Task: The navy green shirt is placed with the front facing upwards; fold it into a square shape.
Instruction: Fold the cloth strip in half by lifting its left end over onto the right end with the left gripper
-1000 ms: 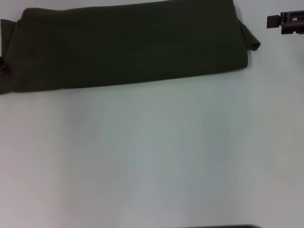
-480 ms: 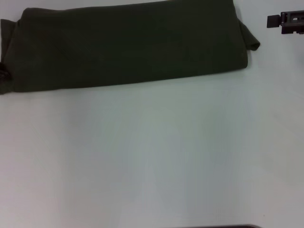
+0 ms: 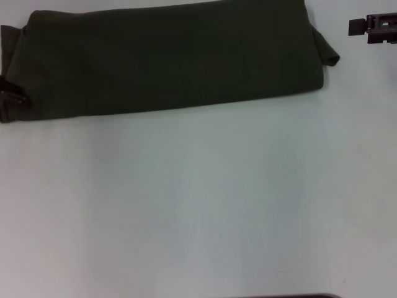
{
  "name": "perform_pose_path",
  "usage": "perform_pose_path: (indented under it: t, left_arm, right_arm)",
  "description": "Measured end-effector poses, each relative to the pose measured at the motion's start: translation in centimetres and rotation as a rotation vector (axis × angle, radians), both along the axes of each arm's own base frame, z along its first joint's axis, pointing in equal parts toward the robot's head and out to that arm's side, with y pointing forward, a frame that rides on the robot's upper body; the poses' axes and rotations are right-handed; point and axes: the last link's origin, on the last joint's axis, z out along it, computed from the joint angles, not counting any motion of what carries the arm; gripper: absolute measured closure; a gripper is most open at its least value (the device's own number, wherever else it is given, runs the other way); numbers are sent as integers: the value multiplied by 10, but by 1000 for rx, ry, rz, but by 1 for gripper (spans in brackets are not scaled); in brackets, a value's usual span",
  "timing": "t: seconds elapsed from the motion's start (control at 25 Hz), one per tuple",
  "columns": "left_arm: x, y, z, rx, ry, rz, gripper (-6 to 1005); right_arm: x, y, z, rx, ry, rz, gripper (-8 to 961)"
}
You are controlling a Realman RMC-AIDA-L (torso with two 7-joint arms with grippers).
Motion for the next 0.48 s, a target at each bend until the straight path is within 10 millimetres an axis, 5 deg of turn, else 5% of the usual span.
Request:
perform_pose_path:
  t: [0.48]
  left_arm:
    - [6,5,-9,-1,12,-20,386]
  right_arm:
    - [0,0,0,0,2,-1,37]
